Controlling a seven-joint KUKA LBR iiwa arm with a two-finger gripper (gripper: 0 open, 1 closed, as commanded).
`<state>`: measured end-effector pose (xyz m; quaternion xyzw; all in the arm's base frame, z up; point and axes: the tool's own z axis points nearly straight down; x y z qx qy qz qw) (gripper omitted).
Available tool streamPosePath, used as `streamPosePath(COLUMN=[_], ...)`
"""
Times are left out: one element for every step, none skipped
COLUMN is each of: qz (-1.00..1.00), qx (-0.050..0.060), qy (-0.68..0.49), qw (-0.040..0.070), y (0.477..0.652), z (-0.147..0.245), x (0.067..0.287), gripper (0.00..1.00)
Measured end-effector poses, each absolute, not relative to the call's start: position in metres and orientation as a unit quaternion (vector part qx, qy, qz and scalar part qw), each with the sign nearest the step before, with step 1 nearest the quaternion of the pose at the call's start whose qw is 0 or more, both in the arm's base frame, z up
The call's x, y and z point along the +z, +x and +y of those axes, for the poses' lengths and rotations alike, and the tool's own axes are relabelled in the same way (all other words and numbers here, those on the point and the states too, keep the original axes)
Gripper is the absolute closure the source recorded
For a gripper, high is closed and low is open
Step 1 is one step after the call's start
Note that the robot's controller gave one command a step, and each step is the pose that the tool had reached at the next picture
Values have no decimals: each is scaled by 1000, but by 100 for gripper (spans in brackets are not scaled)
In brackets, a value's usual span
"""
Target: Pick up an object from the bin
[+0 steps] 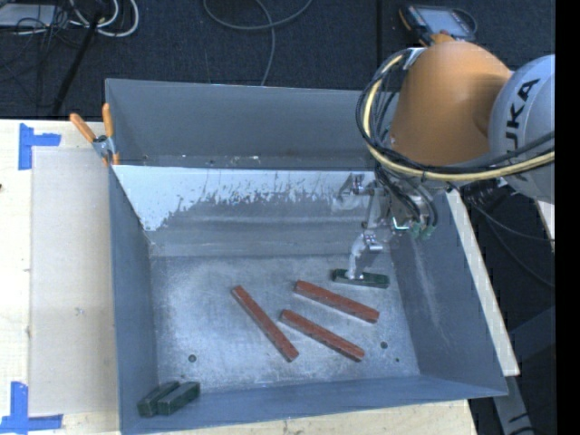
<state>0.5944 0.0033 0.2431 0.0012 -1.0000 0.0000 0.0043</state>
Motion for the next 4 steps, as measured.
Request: streamPosePath(qz=[-1000, -999, -999, -999], qx=[0, 0, 0, 0], qy=[1, 52, 52, 52], qw=[0, 2, 1, 1], y=[596, 551, 552, 552], z=[3, 10, 10, 10], x=[248, 139, 140, 140], gripper=[0, 100, 0, 0])
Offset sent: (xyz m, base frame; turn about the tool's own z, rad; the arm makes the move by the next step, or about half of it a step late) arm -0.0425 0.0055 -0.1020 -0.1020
